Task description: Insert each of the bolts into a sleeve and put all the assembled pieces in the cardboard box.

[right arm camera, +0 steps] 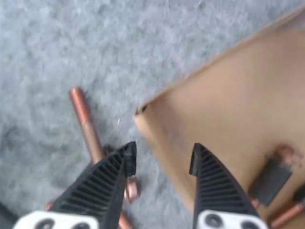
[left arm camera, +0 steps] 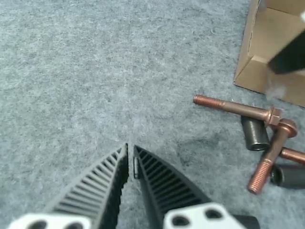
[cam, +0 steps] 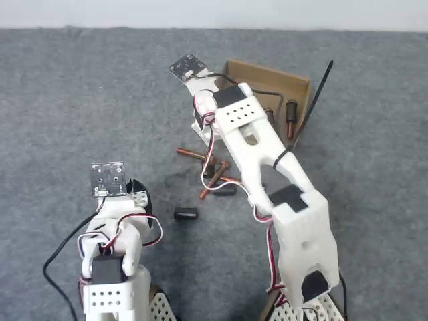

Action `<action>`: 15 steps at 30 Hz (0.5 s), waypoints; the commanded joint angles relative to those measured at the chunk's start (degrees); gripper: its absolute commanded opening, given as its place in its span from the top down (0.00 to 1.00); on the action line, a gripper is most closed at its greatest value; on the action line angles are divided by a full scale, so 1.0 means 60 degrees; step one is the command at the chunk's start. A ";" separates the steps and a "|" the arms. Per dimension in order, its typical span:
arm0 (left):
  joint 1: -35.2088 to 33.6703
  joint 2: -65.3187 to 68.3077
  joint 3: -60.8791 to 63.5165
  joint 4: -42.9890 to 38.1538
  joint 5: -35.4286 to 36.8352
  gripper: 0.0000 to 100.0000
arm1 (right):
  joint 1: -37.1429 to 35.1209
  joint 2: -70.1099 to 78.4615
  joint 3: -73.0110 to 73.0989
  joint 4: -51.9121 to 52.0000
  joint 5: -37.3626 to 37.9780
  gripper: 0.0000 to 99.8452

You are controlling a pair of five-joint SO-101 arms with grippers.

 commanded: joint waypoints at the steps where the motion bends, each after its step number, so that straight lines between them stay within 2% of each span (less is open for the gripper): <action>1: -0.0015 -0.0161 -0.0168 -0.0015 -0.0088 0.99 | -0.0139 0.0300 -0.1099 -0.0066 0.0147 0.83; 7: -0.0015 -0.0161 -0.0168 -0.0015 -0.0088 0.99 | -0.0168 0.1355 -0.1729 -0.0081 0.0615 0.84; 9: 0.0000 -0.0161 -0.0168 -0.0015 -0.0088 0.99 | -0.0154 0.1560 -0.1890 -0.0066 0.0674 0.88; 12: 0.0000 -0.0161 -0.0168 -0.0015 -0.0088 0.99 | -0.0168 0.1648 -0.2110 -0.0125 0.0674 1.00; 15: 0.0000 -0.0161 -0.0168 -0.0015 -0.0088 0.99 | -0.0227 0.1619 -0.2139 0.0051 0.0674 0.99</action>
